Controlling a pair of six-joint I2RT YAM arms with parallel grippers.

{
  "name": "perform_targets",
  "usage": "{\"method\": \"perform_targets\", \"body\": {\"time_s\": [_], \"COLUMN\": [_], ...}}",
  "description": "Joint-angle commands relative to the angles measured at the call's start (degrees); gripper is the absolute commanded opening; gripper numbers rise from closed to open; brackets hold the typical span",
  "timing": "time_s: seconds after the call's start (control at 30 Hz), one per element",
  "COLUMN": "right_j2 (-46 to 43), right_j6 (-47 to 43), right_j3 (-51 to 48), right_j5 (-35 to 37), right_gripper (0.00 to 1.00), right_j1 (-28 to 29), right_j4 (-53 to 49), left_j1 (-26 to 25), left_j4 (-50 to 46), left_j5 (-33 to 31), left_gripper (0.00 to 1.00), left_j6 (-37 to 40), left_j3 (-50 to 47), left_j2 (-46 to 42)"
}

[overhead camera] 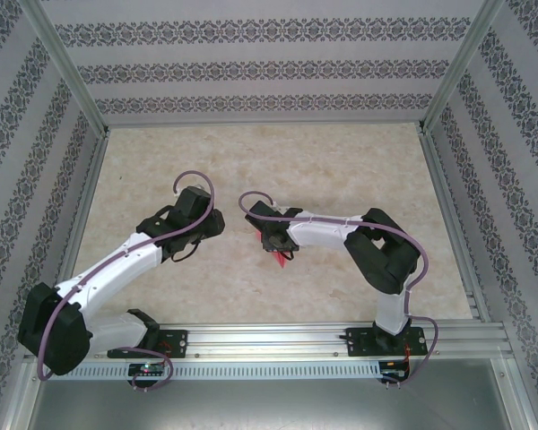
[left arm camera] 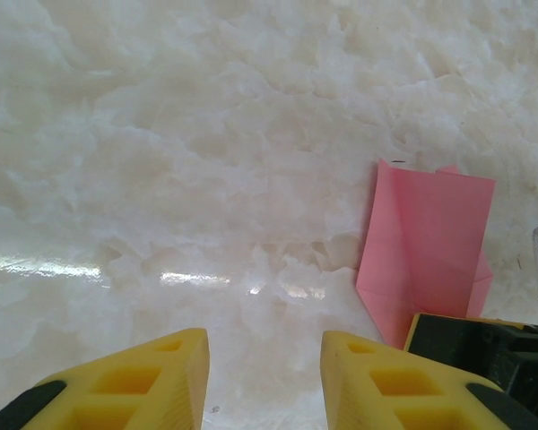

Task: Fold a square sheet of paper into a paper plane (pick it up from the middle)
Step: Turn over a paper plane at the center of the table.

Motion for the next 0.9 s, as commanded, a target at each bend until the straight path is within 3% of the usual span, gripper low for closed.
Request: {"method": "perform_targets", "body": {"time_s": [0.0, 0.53, 0.87], "right_j2": [2.47, -1.29, 1.26], "right_j6": [1.56, 1.29, 2.33], "right_j3": [0.15, 1.07, -0.24], "right_j5": [-0.84, -0.94, -3.92], "right_gripper": [0.32, 0.25, 0.22], "right_j1": [-0.19, -0.79, -2.03], "right_j4": [-0.83, 0.12, 3.74], "left_j1": [0.76, 0.74, 0.72], "left_j4": [2.82, 2.93, 2.93], "left_j5": [0.03, -0.37, -0.26], "left_gripper": [0.40, 0.41, 0.42], "left_j6": [0.73, 1.78, 1.42], "left_j3": [-1.19, -1.49, -1.21], "left_j2": [-1.86, -2.88, -2.94]}}
